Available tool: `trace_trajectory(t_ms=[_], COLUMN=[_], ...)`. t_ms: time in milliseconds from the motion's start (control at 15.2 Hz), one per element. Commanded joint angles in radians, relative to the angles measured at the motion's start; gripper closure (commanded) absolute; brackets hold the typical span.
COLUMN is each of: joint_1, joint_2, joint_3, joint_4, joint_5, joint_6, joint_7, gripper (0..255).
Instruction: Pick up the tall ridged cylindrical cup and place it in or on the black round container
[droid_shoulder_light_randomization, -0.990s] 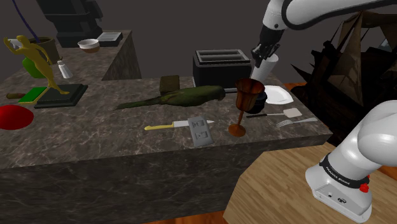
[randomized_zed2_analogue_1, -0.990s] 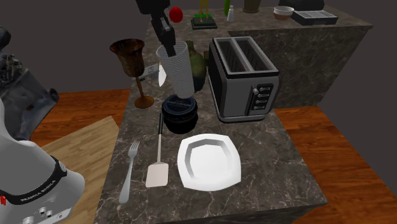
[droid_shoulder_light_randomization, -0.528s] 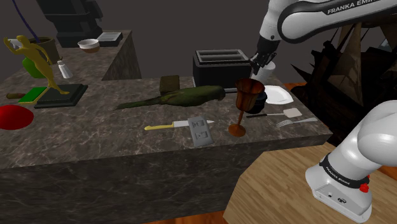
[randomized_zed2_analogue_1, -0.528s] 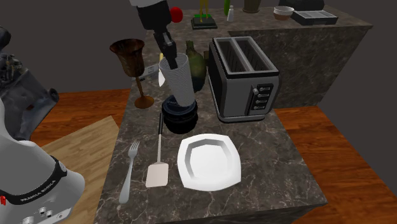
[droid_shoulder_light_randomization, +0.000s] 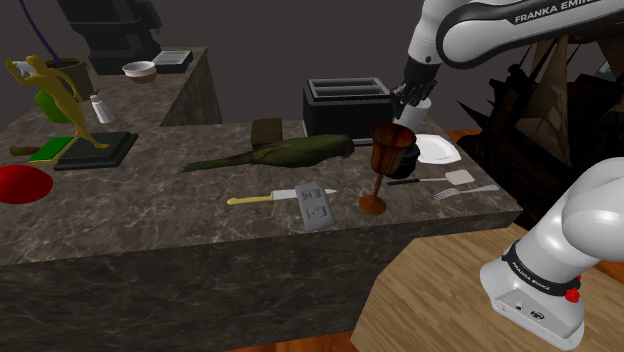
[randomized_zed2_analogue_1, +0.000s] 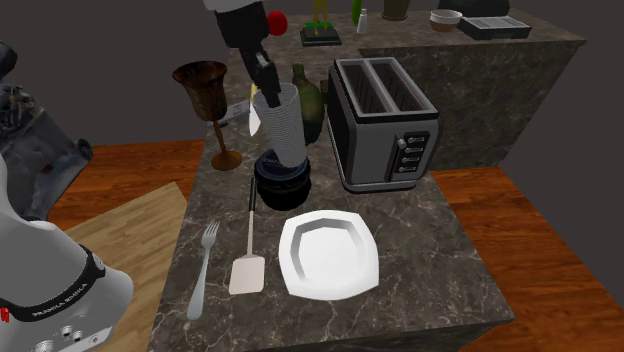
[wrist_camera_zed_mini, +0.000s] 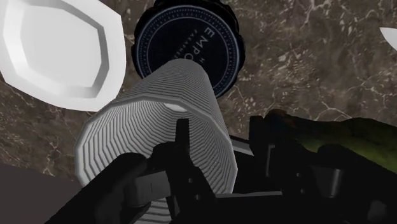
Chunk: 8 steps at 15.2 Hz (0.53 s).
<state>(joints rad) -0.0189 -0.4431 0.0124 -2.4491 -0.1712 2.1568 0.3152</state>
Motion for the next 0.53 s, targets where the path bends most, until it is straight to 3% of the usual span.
trace_trajectory(t_ms=[0,264,462], joint_1=[0.000,0.000,0.008], joint_2=[0.001,0.001,-0.040], joint_3=[0.000,0.000,0.008], joint_4=[-0.001,-0.002,0.064], joint_5=[0.000,0.000,0.013], joint_6=[-0.001,0.001,-0.107], joint_7=[0.000,0.000,-0.006], gripper=[0,0,0])
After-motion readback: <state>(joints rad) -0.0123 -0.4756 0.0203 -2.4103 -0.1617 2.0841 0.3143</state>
